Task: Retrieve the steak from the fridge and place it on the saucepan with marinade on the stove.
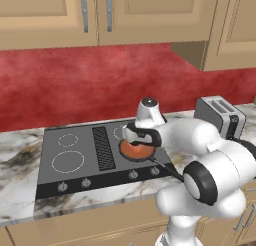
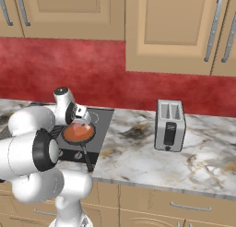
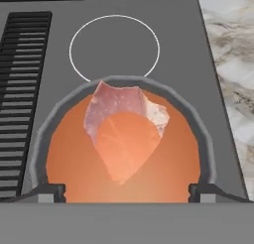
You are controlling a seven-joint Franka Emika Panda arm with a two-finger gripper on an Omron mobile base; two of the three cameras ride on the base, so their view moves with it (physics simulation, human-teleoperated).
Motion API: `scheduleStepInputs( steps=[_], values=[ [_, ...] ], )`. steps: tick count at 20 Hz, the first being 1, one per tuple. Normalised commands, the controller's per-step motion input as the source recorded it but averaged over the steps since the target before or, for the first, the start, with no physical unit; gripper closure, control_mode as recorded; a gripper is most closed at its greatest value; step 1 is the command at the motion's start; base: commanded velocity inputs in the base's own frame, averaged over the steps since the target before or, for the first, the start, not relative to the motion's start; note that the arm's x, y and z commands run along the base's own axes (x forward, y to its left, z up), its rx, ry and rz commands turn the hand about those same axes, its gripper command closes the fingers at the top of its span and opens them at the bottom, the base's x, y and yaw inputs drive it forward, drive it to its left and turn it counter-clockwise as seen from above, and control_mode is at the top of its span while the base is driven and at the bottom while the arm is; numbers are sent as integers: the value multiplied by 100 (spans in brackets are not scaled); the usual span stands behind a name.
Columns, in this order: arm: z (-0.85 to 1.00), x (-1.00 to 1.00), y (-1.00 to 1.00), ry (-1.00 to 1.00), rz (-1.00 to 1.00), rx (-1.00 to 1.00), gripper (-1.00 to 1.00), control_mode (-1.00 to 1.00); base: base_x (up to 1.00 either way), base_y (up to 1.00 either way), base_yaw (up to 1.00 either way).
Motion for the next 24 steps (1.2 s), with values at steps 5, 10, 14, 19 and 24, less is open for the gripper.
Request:
scheduleStepInputs(
  steps=[5,10,14,19,24],
  values=[
    [42,-81,0,1,0,0,-100,-100,0,0,0],
    [36,-91,0,2,0,0,-100,-100,0,0,0],
    [52,-87,0,6,0,0,-100,-100,0,0,0],
    [56,-69,-3,10,-1,0,-100,-100,0,0,0],
    [19,-50,-10,1,0,0,-100,-100,0,0,0]
  ],
)
